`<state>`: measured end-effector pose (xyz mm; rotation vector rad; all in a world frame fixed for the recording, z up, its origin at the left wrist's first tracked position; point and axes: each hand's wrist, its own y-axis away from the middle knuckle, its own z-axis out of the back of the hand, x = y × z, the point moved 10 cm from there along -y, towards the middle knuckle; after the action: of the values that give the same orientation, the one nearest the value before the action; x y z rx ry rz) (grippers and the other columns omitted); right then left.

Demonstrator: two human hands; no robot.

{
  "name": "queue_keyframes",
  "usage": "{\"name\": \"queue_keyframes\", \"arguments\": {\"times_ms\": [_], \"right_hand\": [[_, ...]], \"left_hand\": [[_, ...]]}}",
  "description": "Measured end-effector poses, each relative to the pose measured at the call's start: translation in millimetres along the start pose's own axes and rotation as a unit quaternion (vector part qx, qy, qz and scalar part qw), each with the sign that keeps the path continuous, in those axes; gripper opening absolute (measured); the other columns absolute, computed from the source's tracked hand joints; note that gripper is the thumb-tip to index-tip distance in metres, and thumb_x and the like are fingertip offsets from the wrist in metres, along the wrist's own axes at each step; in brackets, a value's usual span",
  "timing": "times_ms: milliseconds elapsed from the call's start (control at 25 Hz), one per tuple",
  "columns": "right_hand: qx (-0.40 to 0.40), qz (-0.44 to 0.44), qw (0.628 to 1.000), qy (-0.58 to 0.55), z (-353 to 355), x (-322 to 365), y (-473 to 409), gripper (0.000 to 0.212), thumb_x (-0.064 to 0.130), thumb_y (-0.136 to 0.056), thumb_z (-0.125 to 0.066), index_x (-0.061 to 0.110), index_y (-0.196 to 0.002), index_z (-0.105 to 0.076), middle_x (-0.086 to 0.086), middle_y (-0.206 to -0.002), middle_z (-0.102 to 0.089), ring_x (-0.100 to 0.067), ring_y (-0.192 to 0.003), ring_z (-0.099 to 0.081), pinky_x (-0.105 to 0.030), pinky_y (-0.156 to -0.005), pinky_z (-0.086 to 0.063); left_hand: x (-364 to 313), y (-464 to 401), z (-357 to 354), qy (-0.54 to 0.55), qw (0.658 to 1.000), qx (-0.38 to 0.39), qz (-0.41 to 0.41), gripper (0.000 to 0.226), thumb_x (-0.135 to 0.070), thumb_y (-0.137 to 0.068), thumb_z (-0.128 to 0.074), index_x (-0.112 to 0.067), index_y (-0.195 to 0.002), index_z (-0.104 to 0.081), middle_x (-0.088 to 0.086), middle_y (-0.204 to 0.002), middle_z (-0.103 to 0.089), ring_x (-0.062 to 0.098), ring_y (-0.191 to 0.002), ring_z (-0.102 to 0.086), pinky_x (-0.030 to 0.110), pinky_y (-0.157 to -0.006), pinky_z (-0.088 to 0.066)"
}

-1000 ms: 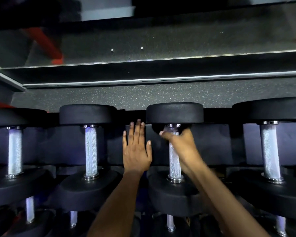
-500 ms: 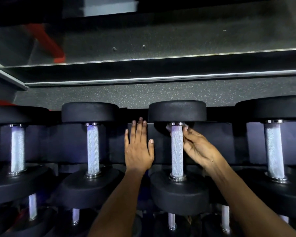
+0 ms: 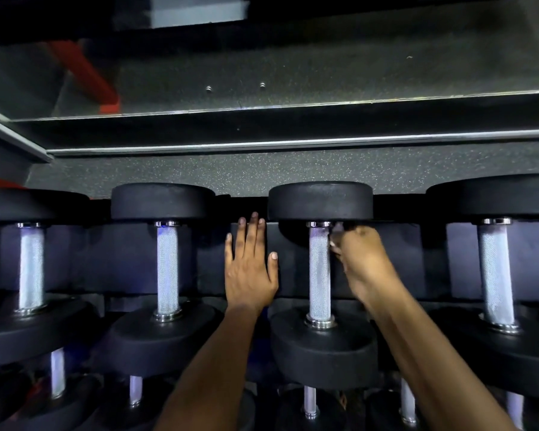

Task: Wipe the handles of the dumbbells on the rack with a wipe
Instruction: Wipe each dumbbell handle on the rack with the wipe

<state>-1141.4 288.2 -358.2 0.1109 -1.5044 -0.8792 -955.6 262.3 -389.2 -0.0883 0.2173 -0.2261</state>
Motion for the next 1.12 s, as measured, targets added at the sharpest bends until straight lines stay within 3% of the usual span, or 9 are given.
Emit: {"name": "queue_keyframes", "arguments": {"times_ms": [120, 240, 400, 480, 560, 680, 760, 920, 1120], "right_hand": [[-0.03, 0.146, 0.979, 0.141, 8.1, 22.7, 50.0, 0.028, 0.005, -0.091, -0.048, 0.019, -0.095, -0.071, 0.004, -0.085, -0.066, -0.009, -0.08, -0.057, -0.027, -0.078, -0.047], [0.124, 0.404, 0.88, 0.217, -43.0, 70.3, 92.3, 0.041, 0.001, -0.084, -0.041, 0.012, -0.114, -0.067, 0.002, -0.1, -0.064, -0.002, -0.09, -0.059, -0.019, -0.09, -0.048], [0.199, 0.673, 0.449, 0.553, -74.2, 59.2, 89.1, 0.041, 0.014, -0.088, -0.033, 0.007, -0.098, -0.072, -0.005, -0.105, -0.07, -0.02, -0.094, -0.067, -0.024, -0.068, -0.055], [0.194, 0.715, 0.343, 0.577, -36.2, 48.9, 76.3, 0.045, 0.009, -0.099, -0.022, 0.005, -0.118, -0.063, -0.006, -0.124, -0.063, -0.02, -0.109, -0.063, -0.025, -0.088, -0.047], [0.19, 0.725, 0.31, 0.585, -26.1, 40.7, 73.2, 0.046, 0.006, -0.1, -0.019, 0.005, -0.127, -0.055, -0.007, -0.131, -0.058, -0.02, -0.118, -0.058, -0.025, -0.098, -0.036], [0.228, 0.693, 0.276, 0.626, -74.2, 18.6, 66.3, 0.044, 0.007, -0.089, -0.029, 0.01, -0.095, -0.072, -0.002, -0.098, -0.068, -0.017, -0.099, -0.065, -0.023, -0.071, -0.053], [0.249, 0.704, 0.291, 0.597, -76.5, 26.5, 72.4, 0.052, 0.003, -0.093, -0.023, 0.009, -0.083, -0.073, -0.002, -0.088, -0.069, -0.018, -0.09, -0.067, -0.026, -0.062, -0.055], [0.223, 0.726, 0.328, 0.562, -42.6, 42.2, 80.8, 0.048, 0.005, -0.095, -0.022, 0.006, -0.115, -0.066, -0.005, -0.117, -0.066, -0.018, -0.109, -0.063, -0.024, -0.081, -0.052], [0.179, 0.714, 0.342, 0.584, -60.8, 50.3, 84.0, 0.047, 0.008, -0.094, -0.026, 0.008, -0.098, -0.073, -0.003, -0.102, -0.07, -0.016, -0.096, -0.066, -0.023, -0.072, -0.052]], "left_hand": [[0.0, 0.0, -0.3, 0.006, 1.0, -0.004, -0.002, 0.064, -0.032, -0.091, -0.035, -0.004, -0.149, -0.03, 0.01, -0.158, -0.026, 0.025, -0.146, -0.019, 0.044, -0.118, -0.01], [0.4, -0.4, -0.6, -0.001, 1.0, -0.003, -0.001, 0.063, -0.032, -0.092, -0.033, -0.004, -0.148, -0.031, 0.01, -0.157, -0.028, 0.026, -0.146, -0.019, 0.045, -0.117, -0.013], [1.3, 0.4, -2.0, -0.004, 1.0, -0.002, -0.001, 0.064, -0.033, -0.092, -0.032, -0.005, -0.149, -0.03, 0.01, -0.158, -0.026, 0.025, -0.147, -0.018, 0.045, -0.118, -0.012], [0.7, 0.6, -1.7, 0.002, 1.0, -0.004, -0.001, 0.065, -0.033, -0.092, -0.034, -0.005, -0.15, -0.027, 0.009, -0.158, -0.025, 0.025, -0.147, -0.018, 0.045, -0.118, -0.012], [1.3, 0.4, -0.6, 0.007, 1.0, -0.011, 0.0, 0.065, -0.033, -0.092, -0.034, -0.005, -0.15, -0.028, 0.009, -0.158, -0.025, 0.025, -0.147, -0.018, 0.045, -0.119, -0.012], [-0.1, 0.0, -0.2, 0.009, 1.0, -0.008, 0.0, 0.064, -0.033, -0.092, -0.034, -0.005, -0.15, -0.028, 0.009, -0.158, -0.026, 0.025, -0.147, -0.019, 0.045, -0.119, -0.011], [0.4, 0.1, -0.7, 0.006, 1.0, -0.007, 0.001, 0.064, -0.033, -0.092, -0.035, -0.004, -0.149, -0.029, 0.01, -0.158, -0.027, 0.025, -0.146, -0.019, 0.045, -0.118, -0.012], [1.3, 0.5, 0.1, 0.011, 1.0, -0.008, 0.001, 0.063, -0.032, -0.092, -0.034, -0.004, -0.149, -0.029, 0.01, -0.158, -0.027, 0.025, -0.146, -0.02, 0.044, -0.119, -0.011], [1.9, 1.1, -1.1, 0.003, 1.0, -0.012, 0.003, 0.064, -0.033, -0.092, -0.034, -0.004, -0.149, -0.031, 0.009, -0.158, -0.027, 0.024, -0.146, -0.019, 0.045, -0.118, -0.013]]}}
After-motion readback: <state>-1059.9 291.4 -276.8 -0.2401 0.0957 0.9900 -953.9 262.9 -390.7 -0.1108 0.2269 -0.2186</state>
